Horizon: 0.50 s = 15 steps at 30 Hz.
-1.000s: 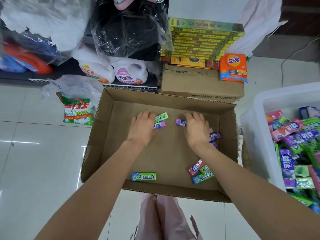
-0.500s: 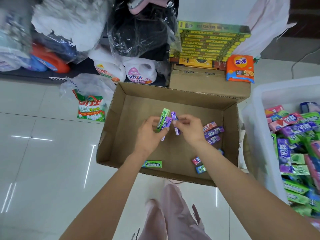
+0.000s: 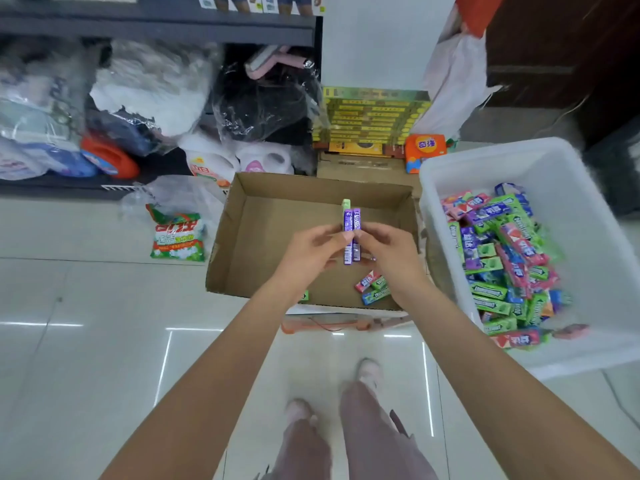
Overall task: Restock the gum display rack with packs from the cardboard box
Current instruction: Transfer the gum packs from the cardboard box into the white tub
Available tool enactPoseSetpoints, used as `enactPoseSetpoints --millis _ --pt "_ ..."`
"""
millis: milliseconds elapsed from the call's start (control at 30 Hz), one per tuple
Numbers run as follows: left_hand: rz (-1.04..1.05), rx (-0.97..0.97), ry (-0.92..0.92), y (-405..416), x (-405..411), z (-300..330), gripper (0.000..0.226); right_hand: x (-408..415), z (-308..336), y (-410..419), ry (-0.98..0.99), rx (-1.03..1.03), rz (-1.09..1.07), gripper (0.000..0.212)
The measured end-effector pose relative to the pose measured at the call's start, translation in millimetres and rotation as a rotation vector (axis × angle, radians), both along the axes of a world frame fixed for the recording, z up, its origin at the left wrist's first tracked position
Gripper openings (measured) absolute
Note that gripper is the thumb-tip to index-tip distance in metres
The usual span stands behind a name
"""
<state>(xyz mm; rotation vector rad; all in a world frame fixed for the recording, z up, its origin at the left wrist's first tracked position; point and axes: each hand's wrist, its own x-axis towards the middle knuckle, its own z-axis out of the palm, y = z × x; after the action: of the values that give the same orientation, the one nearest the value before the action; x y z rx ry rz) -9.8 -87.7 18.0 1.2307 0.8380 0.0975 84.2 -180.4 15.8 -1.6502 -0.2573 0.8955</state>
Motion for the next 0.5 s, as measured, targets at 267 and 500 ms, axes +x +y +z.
enactPoseSetpoints --millis 267,500 --pt "-0.105 0.109 -0.096 -98.8 87.0 38.1 0.021 75.9 49.0 -108.8 -0.014 -0.039 -0.11 0.015" --pt "-0.156 0.558 0.103 -170.4 179.2 27.8 0.04 160.8 30.3 -174.0 -0.152 -0.223 -0.15 0.016"
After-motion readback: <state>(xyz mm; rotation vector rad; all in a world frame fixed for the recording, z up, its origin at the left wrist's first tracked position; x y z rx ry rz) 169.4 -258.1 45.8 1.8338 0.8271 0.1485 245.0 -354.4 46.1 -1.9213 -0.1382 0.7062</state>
